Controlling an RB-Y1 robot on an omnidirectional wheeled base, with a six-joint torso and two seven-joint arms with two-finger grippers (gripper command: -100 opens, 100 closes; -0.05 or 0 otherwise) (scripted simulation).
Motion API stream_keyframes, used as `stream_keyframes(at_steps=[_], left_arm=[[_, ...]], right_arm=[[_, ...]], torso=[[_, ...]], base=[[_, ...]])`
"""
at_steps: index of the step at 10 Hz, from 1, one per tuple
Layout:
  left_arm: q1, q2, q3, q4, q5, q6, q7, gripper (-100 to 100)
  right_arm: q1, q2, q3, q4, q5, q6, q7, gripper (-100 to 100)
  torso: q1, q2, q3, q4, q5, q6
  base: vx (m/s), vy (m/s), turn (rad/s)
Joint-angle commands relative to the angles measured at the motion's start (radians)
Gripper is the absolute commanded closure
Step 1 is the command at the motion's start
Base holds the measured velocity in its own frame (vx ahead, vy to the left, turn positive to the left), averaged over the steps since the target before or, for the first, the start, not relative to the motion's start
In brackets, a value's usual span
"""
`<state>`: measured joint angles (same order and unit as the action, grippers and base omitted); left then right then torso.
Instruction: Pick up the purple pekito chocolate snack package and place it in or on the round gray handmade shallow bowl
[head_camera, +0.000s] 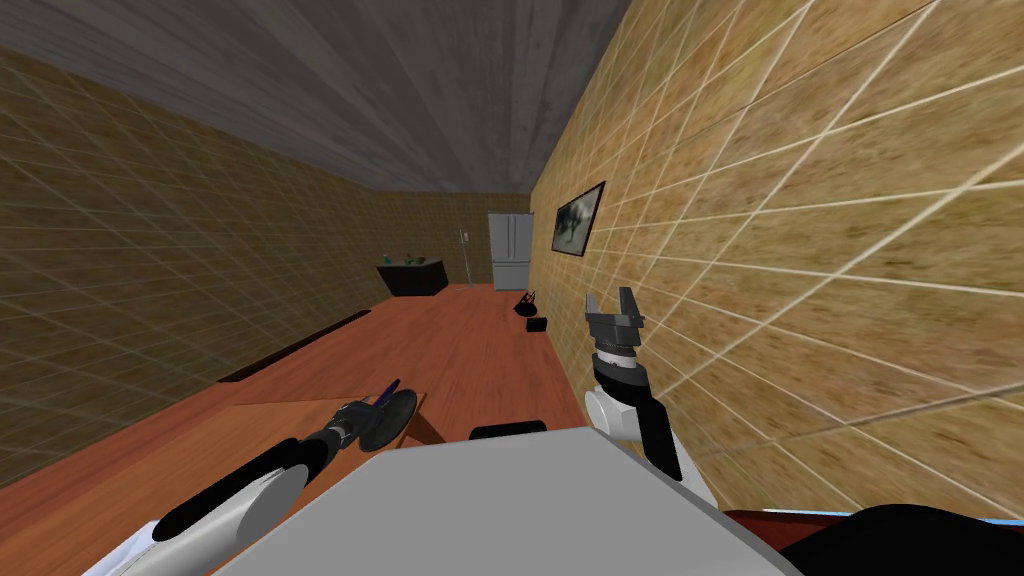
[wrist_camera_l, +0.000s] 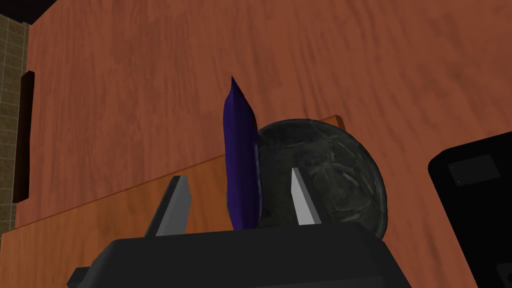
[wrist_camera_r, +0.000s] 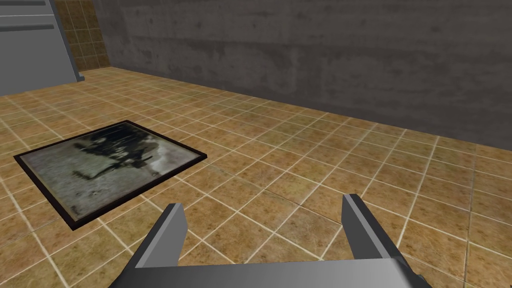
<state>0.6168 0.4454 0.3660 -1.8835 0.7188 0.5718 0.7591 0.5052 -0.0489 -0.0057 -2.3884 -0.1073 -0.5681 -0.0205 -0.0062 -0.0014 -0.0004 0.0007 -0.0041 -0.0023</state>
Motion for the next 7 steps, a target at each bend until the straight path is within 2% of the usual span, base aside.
stream_keyframes(at_steps=[1, 4, 5, 6, 7], left_arm=[[0.000, 0.000, 0.000, 0.000, 0.000, 0.000, 0.000, -100], [0.000, 0.000, 0.000, 0.000, 0.000, 0.000, 0.000, -100], [0.000, 0.000, 0.000, 0.000, 0.000, 0.000, 0.000, 0], [0.021, 0.014, 0.014, -0.037, 0.011, 0.019, 0.017, -100], [0.031, 0.021, 0.020, -0.055, 0.017, 0.029, 0.025, -100]], right_arm=[[0.000, 0.000, 0.000, 0.000, 0.000, 0.000, 0.000, 0], [0.000, 0.000, 0.000, 0.000, 0.000, 0.000, 0.000, 0], [0.000, 0.000, 0.000, 0.000, 0.000, 0.000, 0.000, 0], [0.000, 0.000, 0.000, 0.000, 0.000, 0.000, 0.000, 0], [0.000, 0.000, 0.000, 0.000, 0.000, 0.000, 0.000, 0]], torso=[[0.000, 0.000, 0.000, 0.000, 0.000, 0.000], [0.001, 0.001, 0.001, 0.000, 0.000, 0.000], [0.001, 0.001, 0.001, 0.000, 0.000, 0.000], [0.001, 0.002, 0.001, 0.000, 0.000, 0.000], [0.001, 0.001, 0.001, 0.000, 0.000, 0.000]], base=[[0.000, 0.000, 0.000], [0.000, 0.000, 0.000], [0.000, 0.000, 0.000], [0.017, 0.003, 0.027], [0.033, 0.001, 0.028]])
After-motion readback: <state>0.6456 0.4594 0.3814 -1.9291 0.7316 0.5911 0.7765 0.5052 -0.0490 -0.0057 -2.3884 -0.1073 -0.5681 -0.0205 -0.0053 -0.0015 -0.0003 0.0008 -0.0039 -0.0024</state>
